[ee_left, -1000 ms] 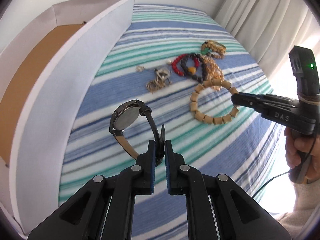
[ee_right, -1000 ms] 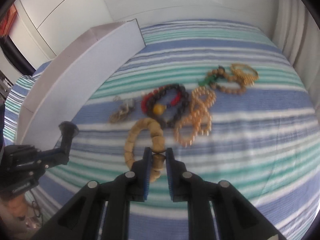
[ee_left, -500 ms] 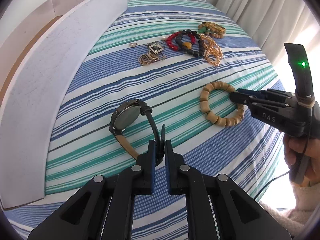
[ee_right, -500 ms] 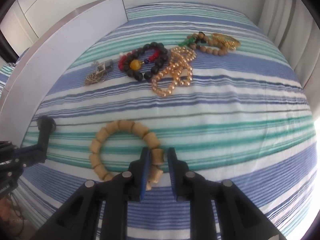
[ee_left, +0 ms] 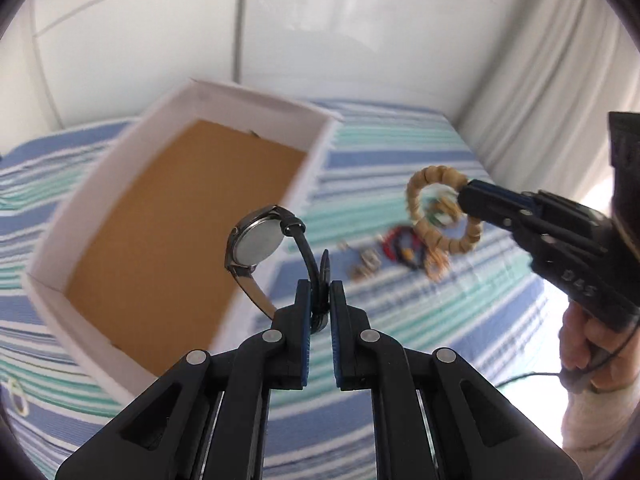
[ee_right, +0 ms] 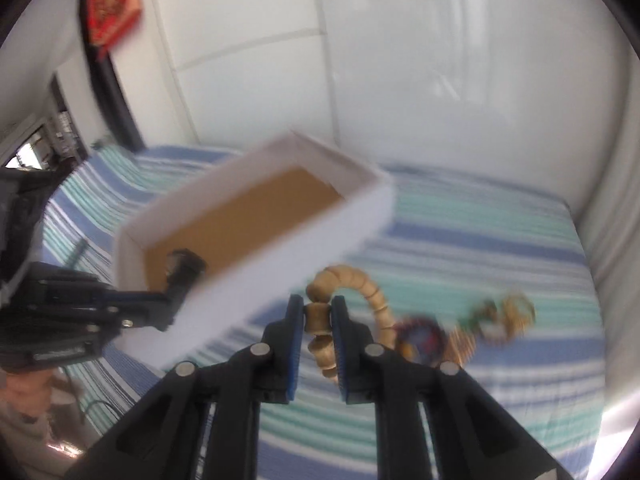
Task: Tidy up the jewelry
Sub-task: 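Carry watch and wooden bracelet into the white tray and open both tools, then withdraw both tools from the tray back toward the jewelry pile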
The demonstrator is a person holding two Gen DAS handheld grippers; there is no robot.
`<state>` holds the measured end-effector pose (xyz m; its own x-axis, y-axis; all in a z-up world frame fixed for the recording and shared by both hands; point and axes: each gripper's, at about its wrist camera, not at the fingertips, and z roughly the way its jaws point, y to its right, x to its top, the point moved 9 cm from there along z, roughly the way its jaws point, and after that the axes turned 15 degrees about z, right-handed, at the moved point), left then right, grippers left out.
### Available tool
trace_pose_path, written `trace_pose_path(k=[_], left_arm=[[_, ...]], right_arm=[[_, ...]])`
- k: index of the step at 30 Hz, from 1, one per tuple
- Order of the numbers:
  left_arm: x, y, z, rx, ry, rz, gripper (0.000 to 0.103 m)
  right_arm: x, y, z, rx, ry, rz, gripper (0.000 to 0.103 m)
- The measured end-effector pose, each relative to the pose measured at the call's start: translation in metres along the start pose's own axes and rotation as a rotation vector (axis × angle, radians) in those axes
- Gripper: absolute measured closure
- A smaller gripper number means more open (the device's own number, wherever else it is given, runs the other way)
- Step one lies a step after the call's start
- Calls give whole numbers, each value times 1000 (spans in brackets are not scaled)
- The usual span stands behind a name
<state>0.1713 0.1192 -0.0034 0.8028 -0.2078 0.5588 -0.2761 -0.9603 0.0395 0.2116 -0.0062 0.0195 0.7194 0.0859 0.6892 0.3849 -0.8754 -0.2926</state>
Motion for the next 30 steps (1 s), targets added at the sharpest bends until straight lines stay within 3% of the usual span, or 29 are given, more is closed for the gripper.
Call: trace_pose_path(k=[3,6,13,16,18,19,20,22,30], left_arm=[[7,-42,5,88,-2,-54,96],[-2,-78,30,125,-58,-134,96],[-33,-113,80,166,-166,-225,96],[-48,-117,94,192,-204,-236,94],[-51,-119,100,208,-232,-241,87],[-52,-117,101,205,-243,-243,70],[-54,-116,100,200,-242,-244,49],[-56,-114,96,216,-215,-240,35],[-76,-107,102,254,-205,-251,35]], right_arm=[[29,-41,20,80,7,-37,89],[37,-75,57,158,-53,-25,89],[7,-96,144,148,-200,-21,89],[-10,-88,175,93,-259,-31,87],[-14,-82,180,80,-269,-7,74],[-15,-79,182,86,-270,11,64],[-16,-77,182,89,-269,18,63],[-21,-75,181,81,-272,-3,63],[-41,-75,207,9,-305,-143,64]])
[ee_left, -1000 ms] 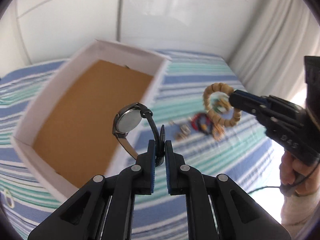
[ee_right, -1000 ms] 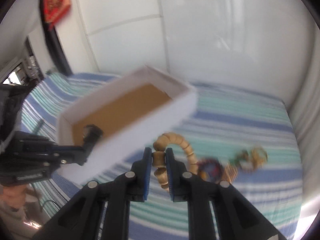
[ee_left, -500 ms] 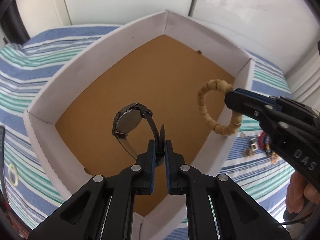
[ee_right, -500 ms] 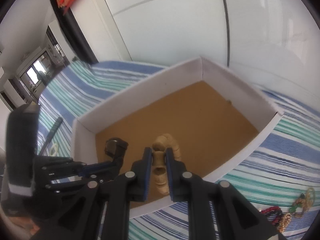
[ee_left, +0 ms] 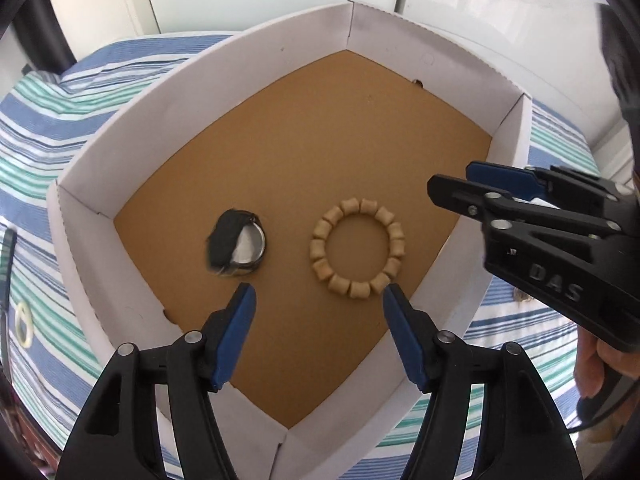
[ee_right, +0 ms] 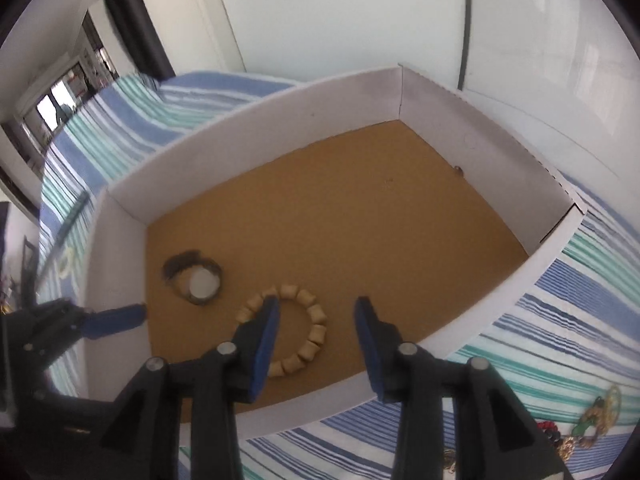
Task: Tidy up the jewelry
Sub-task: 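Withdraw both tools from the tray back toward the jewelry pile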
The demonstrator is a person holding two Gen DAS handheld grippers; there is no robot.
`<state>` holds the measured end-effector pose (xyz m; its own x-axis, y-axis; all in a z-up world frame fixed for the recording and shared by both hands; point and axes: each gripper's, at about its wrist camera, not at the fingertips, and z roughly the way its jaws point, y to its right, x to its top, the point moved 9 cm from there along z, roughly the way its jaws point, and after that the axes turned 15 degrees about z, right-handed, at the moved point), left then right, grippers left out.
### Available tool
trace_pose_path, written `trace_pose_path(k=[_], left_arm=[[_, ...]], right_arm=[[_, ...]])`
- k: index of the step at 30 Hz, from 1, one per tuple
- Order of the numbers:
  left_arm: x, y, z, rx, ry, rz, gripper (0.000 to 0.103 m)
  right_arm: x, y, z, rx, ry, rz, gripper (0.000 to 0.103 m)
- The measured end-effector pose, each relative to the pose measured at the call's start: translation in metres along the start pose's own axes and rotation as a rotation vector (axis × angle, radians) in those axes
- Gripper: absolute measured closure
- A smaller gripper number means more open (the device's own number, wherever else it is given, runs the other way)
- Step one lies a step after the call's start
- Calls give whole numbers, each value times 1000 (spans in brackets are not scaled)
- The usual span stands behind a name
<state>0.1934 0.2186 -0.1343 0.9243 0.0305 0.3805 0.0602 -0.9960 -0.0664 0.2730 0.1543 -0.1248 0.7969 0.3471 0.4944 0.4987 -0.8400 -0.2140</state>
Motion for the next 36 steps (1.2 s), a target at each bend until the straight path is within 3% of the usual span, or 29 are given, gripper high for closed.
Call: trace_pose_path(k=[8,14,18,19,22,23,29,32,36], left_arm=[[-21,3,1,11,-8,6,35],[-35,23,-25,6,45,60,35],[-35,46,-56,-6,124,107,34],[-36,55,-65,-12,151,124,29],[-39,84,-87,-34,217,172,16],[-41,92,-92,-49,235,192,11],[-65,171,-98,-170,313,361,7],[-80,197,-83,-210,263,387,8],[-96,219,-83,-233,248,411,8]], right_arm=[[-10,4,-3,1,0,25,66],[-33,11,-20,4,16,47,66],[-49,19,-70,25,170,90,64],[-56,25,-86,34,204,114,61],[-83,54,-125,8,258,199,42],[-100,71,-139,-25,268,237,41],[-196,147,-186,-229,263,413,41],[-238,167,-195,-266,240,490,41],[-267,184,-205,-279,255,576,41]])
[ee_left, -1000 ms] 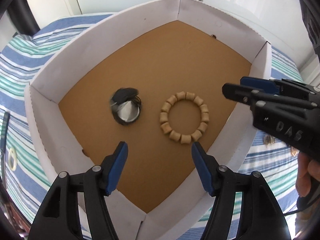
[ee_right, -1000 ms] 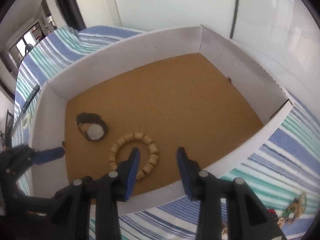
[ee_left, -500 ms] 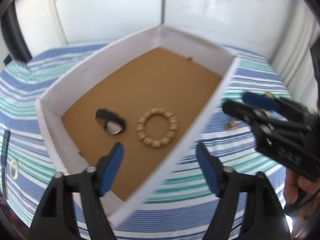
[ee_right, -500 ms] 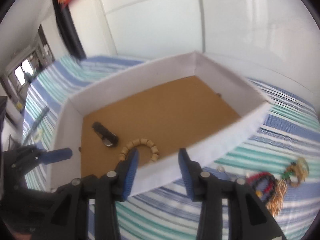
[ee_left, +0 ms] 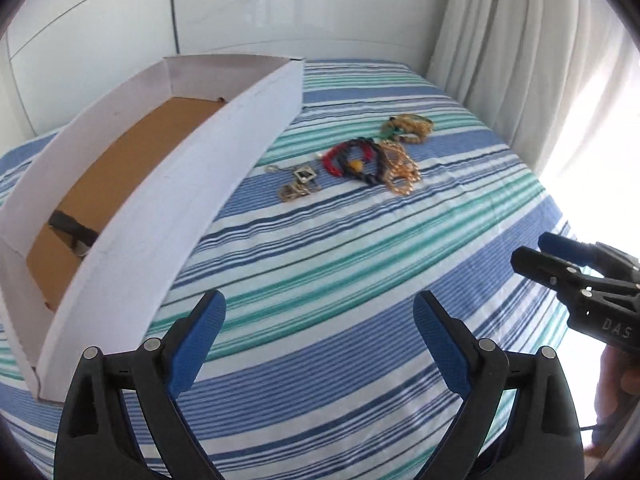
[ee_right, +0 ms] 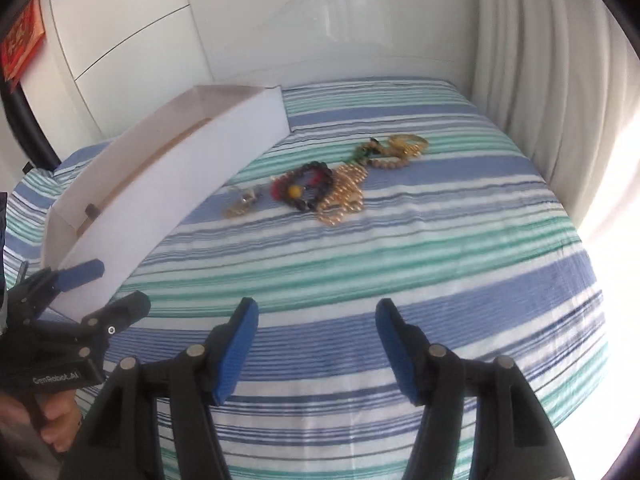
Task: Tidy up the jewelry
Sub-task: 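Withdraw both tools from the tray back toward the jewelry pile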
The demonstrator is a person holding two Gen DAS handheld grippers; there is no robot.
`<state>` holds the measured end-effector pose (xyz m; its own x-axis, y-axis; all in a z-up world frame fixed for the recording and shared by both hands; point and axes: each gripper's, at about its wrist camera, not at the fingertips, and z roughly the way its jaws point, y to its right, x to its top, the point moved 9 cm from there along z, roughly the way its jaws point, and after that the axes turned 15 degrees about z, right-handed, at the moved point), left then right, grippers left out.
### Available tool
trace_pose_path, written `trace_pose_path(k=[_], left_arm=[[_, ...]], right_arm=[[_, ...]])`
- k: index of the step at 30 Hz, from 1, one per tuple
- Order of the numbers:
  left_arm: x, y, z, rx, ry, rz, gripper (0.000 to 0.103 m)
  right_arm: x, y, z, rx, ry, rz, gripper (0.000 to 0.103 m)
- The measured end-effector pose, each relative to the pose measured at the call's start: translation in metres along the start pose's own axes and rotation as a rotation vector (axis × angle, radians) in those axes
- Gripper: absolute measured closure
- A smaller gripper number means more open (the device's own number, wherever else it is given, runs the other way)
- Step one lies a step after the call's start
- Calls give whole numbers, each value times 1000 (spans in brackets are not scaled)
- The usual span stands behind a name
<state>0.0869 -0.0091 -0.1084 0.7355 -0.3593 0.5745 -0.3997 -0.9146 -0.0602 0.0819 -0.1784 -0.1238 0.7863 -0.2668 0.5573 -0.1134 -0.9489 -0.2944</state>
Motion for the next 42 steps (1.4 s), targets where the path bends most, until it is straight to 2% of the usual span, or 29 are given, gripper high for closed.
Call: trace_pose_path(k=[4,6,8,10,14,15,20,26,33,39,42], left_arm=[[-3,18,-1,14,-59,85,7],[-2,17,-4,30,-63,74,6],[-4,18,-6,-18,-46,49,6],[-3,16,-9,-24,-32,29,6],[-2,8,-4,75,-59,69,6],[-2,7,-2,77,-66,72,6],[-1,8,13,25,-101,59,6],[3,-7,33,21,-133,42,6],[29,-17,71,12,-163,61,6],[63,-26,119,-15,-160,33,6],[74,-34,141,-21,-154,10,6]], right_arm=[[-8,9,-3,-30,13,4,41],[-12,5,-5,-43,23,-11,41],[-12,-1,-7,-27,33,-25,41],[-10,-3,-12,-10,38,-23,41],[-8,4,-14,-21,31,-16,41],[-8,6,-12,-26,24,-18,41],[-11,11,-3,-8,-5,5,41],[-3,13,10,5,-26,6,41],[18,17,36,31,-59,11,41],[55,26,65,52,-68,23,41],[77,30,92,71,-88,29,41]])
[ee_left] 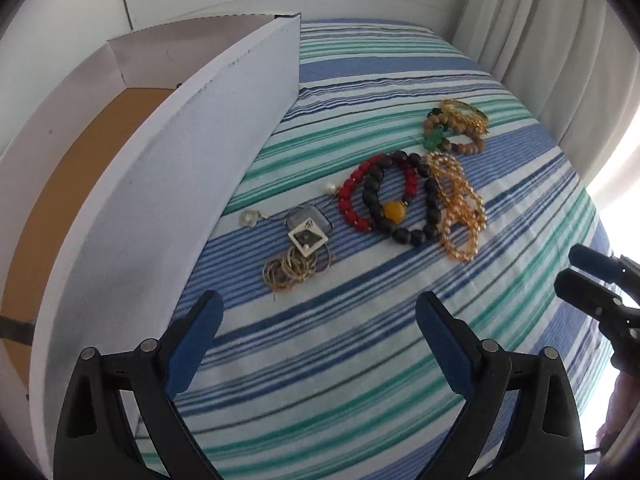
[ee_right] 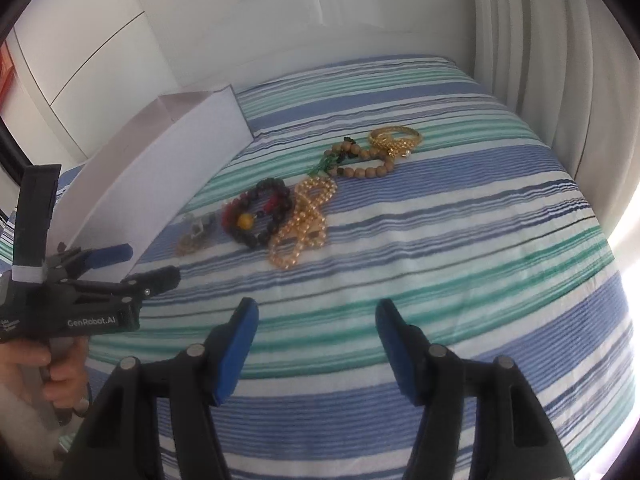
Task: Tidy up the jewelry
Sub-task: 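Withdraw both tools from the tray back toward the jewelry pile, then grasp the silver pendant chain with the left tool while the right grasps the gold necklace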
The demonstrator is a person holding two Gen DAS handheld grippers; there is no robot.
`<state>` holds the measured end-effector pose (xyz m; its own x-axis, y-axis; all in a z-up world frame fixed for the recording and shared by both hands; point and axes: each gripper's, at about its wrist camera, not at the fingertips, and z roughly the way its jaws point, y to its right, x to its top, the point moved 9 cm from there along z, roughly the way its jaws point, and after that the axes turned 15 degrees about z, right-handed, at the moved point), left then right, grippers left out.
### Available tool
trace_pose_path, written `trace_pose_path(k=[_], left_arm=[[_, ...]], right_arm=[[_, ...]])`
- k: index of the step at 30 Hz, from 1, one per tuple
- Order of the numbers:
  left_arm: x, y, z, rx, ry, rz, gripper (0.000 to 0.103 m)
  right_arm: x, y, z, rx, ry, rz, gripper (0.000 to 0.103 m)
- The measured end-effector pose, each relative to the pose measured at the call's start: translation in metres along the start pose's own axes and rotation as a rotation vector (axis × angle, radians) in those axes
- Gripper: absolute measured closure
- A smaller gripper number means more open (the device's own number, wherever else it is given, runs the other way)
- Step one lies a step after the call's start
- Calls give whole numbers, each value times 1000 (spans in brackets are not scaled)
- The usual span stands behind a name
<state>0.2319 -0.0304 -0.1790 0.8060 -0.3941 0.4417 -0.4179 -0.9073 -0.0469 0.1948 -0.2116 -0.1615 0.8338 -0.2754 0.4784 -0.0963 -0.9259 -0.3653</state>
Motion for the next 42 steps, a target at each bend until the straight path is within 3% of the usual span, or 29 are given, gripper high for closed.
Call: trace_pose_path(k=[7,12,15,16,17,19,23,29,40,42], left_arm=[[9,-6,31,10,-10,22,7],[4,-10,41,-15,-19,14,8],[3,-11,42,-18,-18,13,23],[3,-13,40,-5,-12,21,32],[3,-13,39,-5,-11,24,48],[1,-16,37,-1,-14,19,70],[-5,-15,30,-51,-22,-5,78],[-30,0,6,-100,-34,19,80],[-107,26,-37,-132,-83,47,80],[-112,30,-40,-134,-80,48,80]], right_arm=[[38,-13,62,52,-46,-29,41],[41,-26,89,57,-54,-83,45],[39,-30,91,54,-49,-108,69],[37,-29,88,71,-58,-96,82],[37,-27,86,73,-55,-82,85],[35,-25,78,68,-44,-77,94],[27,-19,52,79,-24,-50,95],[0,-10,14,96,-34,-27,95],[-92,21,-15,32,-176,17,94],[-94,28,-17,27,-173,49,81]])
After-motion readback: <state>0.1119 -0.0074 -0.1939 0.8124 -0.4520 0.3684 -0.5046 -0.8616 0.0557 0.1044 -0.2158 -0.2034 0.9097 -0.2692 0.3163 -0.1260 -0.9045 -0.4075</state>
